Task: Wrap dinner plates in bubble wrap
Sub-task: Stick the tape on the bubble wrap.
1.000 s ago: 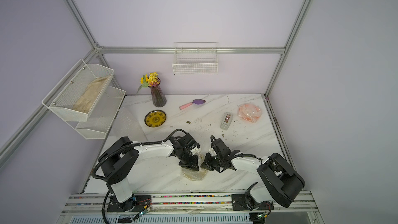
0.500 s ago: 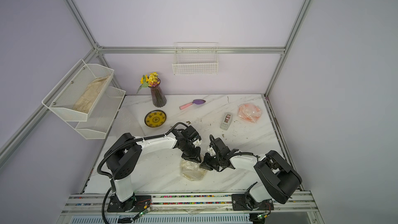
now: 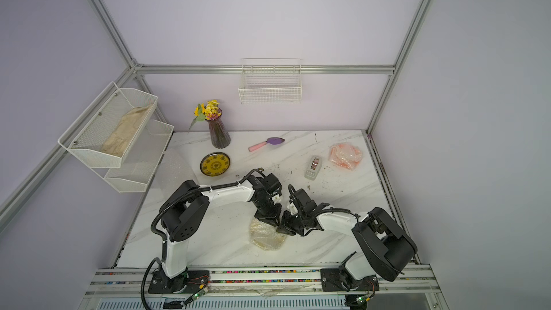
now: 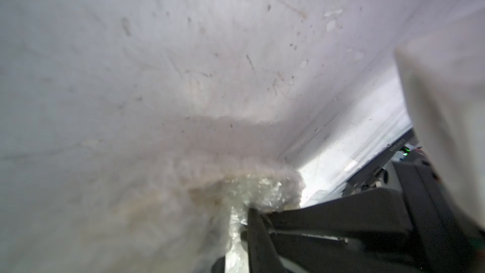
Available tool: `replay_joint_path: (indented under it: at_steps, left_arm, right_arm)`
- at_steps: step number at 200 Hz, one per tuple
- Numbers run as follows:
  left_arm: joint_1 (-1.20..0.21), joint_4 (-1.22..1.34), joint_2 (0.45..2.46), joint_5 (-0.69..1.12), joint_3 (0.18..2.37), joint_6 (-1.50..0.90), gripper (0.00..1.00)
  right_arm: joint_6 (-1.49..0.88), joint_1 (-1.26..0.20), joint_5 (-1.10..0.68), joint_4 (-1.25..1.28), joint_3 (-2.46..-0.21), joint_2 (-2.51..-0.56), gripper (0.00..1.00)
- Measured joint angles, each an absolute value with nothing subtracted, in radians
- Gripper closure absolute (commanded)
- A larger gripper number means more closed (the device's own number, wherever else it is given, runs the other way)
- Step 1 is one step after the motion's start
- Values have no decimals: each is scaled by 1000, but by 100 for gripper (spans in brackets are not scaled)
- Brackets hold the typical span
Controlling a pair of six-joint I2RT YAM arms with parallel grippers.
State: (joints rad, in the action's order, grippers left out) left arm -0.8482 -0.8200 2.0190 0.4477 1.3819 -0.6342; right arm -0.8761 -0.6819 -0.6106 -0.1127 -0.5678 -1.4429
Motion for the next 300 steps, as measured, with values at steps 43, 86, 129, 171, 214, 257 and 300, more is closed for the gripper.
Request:
replay_joint_path:
  at_steps: [43,86,129,171,214,257,300]
  left_arm:
    - [-888,-857,2043,354,1404,-635,76]
    - [-901,-862,2052,320,1406,-641,80]
    - [-901,-865,2052,315,1406,-643,82]
    - [-901,-865,2053,315,1406,-643,82]
    - [-901,-864,2053,315,1406,-643,82]
    - [-901,-863,2052,315,1406,-643,82]
    - [-901,-863,2050,315,1405,-643,82]
  right_arm:
    - [-870,-687,-585,-290,-630,-1395,65]
    - [-886,-687,-536,-456,-673,-1317,66]
    - [-885,-687,-515,-599,-710,-1220,71]
    - [-867,-687,-520,-688,-715,-1171,91]
    - [-836,-687,-514,-720,-715,-1164,100]
    - [-840,-687,-478,-701,-617,-1165,100]
    - [-857,-687,-384,-758,-590,-1200,82]
